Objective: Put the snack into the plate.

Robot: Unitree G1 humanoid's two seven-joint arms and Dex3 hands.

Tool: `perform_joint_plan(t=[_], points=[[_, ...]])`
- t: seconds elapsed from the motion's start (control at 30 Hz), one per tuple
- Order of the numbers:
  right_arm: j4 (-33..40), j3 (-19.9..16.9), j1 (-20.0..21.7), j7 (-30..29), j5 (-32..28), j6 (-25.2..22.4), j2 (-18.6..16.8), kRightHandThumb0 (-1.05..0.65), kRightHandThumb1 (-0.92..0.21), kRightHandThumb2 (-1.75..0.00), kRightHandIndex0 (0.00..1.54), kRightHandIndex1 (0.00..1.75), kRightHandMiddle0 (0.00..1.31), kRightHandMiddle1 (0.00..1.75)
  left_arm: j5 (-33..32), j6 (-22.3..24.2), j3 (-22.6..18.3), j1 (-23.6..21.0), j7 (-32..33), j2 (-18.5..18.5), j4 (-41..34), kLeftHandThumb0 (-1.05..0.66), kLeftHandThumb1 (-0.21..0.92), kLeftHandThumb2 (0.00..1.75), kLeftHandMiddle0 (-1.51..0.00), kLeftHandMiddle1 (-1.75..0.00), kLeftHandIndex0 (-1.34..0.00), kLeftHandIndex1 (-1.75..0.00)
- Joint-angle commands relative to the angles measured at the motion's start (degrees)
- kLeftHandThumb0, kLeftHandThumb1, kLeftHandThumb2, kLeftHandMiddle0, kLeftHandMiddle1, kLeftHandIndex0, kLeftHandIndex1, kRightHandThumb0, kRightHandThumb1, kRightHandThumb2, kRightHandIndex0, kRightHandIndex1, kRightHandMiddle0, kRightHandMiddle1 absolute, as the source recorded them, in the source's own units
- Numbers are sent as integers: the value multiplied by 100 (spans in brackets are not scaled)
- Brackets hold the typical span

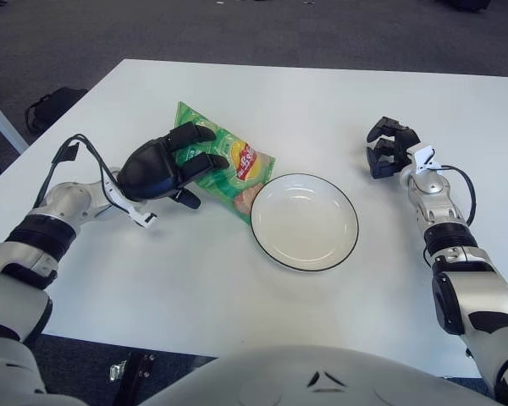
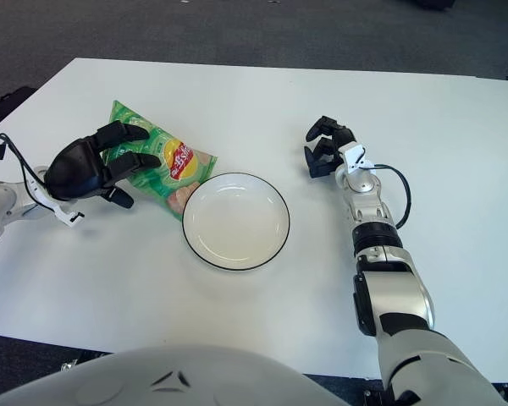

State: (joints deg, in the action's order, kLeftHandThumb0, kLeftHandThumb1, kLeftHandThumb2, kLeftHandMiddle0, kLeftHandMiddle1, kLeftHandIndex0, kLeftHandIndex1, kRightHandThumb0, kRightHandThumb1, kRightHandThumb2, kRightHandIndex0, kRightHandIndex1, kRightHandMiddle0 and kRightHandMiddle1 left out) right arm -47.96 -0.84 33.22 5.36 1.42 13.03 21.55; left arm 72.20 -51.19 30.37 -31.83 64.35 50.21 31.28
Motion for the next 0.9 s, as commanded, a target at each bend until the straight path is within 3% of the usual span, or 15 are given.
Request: perform_joint_plan(t=[0.0,0.07,0.2,0.33,0.6,0.87], points=[[-187,187,-429,88,247,-393,-95,-1,-6,-162,80,175,57,175,-220,-165,48,-98,-506,47,66,-2,59,87,-41,-173,-48,-135],[-152,198,-442,91,262,-415,-86,-1,-7,-161,80,175,56,175,-321,-190,27,-94,-635,27,62,-1,51,96,-45,-174,-54,-134],[-95,207,-465,72,291,-462,-77,-1,-9,-159,78,175,55,175,-366,-57,-12,-55,-684,-25,-2,0,29,130,-59,-174,-54,-160],[-9,223,-494,22,370,-493,-69,-1,-9,-159,78,174,55,175,-225,188,16,-47,-527,-64,-57,0,16,150,-71,-175,-54,-171],[120,255,-541,34,449,-571,-46,-1,-8,-160,78,175,56,175,93,490,173,-117,-60,-100,-29,0,8,159,-78,-175,-56,-174],[222,292,-607,14,506,-539,-33,-1,-8,-160,78,175,56,175,206,602,328,-194,187,-117,85,0,14,154,-75,-174,-51,-175]])
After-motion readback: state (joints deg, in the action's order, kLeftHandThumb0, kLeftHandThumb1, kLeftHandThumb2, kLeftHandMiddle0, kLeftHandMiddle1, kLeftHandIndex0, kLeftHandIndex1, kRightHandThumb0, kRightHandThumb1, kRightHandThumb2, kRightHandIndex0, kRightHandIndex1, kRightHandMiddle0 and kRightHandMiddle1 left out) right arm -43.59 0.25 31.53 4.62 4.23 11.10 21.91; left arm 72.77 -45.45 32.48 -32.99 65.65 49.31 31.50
